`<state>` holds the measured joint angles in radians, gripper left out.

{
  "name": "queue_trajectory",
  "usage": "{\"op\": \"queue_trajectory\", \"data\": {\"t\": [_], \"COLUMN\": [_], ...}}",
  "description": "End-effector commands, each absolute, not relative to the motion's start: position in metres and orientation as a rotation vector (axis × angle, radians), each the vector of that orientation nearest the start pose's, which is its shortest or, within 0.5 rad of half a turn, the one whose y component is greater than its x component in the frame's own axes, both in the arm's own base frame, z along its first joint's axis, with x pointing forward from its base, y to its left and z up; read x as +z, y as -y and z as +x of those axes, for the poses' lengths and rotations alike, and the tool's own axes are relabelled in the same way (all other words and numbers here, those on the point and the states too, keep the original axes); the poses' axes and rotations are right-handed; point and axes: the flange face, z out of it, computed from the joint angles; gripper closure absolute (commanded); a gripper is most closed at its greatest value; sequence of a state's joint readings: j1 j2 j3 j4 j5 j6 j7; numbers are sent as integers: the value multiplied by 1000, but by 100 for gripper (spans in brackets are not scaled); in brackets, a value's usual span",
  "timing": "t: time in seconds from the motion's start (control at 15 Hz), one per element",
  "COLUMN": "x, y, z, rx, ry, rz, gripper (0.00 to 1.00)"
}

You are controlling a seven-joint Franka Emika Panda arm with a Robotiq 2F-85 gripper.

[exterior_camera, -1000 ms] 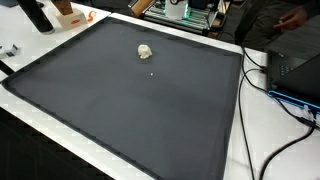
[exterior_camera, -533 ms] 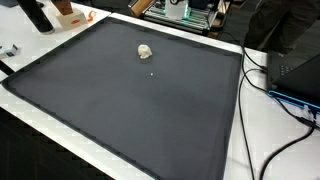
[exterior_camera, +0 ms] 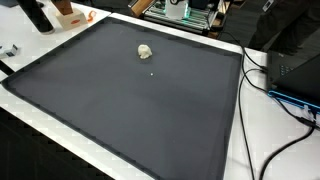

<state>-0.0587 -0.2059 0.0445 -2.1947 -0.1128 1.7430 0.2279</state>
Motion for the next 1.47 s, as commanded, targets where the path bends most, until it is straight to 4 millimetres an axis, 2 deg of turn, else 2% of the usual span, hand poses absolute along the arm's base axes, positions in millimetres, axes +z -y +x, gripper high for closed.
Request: {"op": "queue_trajectory", "data": {"t": [0.0, 0.07, 0.13, 0.27, 0.4, 0.67, 0.87, 1.13, 1.4], "x": [454, 454, 454, 446, 440, 421, 402, 372, 344], "y": [16, 16, 16, 38, 59, 112, 144, 173, 191], "z": [460, 460, 460, 471, 473, 473, 468, 451, 434], "rx": [382, 382, 382, 393, 340, 198, 140, 90, 57], "ry": [-343, -343, -343, -385, -423, -421, -392, -347, -287], "rz": [-3244, -3244, -3244, -3167, -3105, -2985, -2880, -2729, -2628], "gripper": [51, 51, 76, 76, 76, 76, 76, 76, 76]}}
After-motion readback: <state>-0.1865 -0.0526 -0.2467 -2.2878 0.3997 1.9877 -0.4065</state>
